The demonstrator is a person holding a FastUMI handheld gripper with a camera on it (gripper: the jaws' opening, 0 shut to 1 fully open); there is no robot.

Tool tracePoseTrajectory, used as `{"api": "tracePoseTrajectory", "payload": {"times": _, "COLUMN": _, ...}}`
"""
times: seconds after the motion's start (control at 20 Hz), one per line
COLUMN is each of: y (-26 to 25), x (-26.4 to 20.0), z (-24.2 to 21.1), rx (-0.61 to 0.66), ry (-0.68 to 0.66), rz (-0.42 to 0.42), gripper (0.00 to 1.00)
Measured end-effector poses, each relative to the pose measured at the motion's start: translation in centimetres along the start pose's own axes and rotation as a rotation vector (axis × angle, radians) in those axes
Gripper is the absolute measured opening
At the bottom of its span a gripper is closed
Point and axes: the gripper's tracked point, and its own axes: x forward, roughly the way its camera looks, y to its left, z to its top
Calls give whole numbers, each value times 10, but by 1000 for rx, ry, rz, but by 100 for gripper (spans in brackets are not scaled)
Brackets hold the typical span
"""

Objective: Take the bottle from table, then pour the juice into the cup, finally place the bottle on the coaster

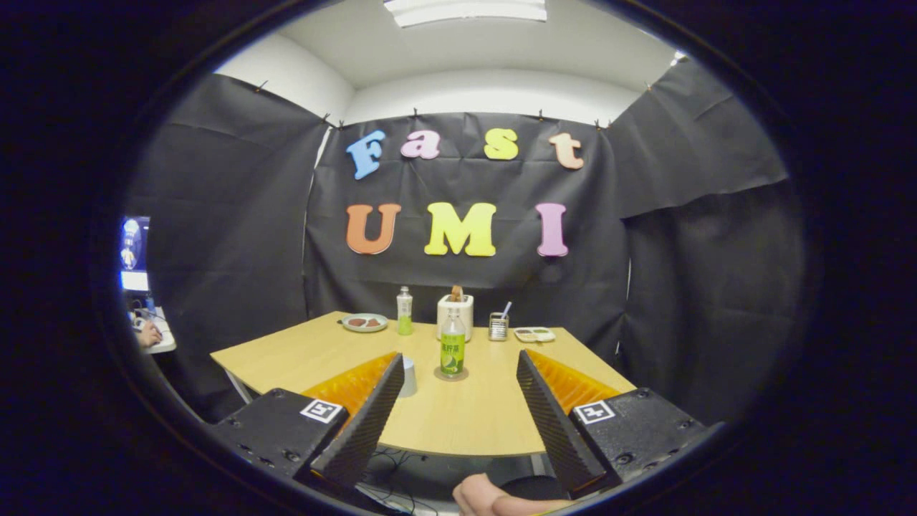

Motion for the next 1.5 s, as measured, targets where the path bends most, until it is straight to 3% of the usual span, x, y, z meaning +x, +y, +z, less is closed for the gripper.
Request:
{"api": "tracePoseTrajectory", "payload": {"times": 0.2, "y": -28, "x": -5, "z": -22, "rx": -6, "ry": 10, "rz": -83, "gripper": 100}}
{"api": "tracePoseTrajectory", "payload": {"times": 0.55, "y": -42, "x": 7, "z": -66, "rx": 0, "ry": 74, "rz": -85, "gripper": 100}}
{"api": "tracePoseTrajectory", "payload": {"times": 1.5, "y": -35, "x": 2, "z": -61, "rx": -24, "ry": -7, "rz": -79, "gripper": 100}}
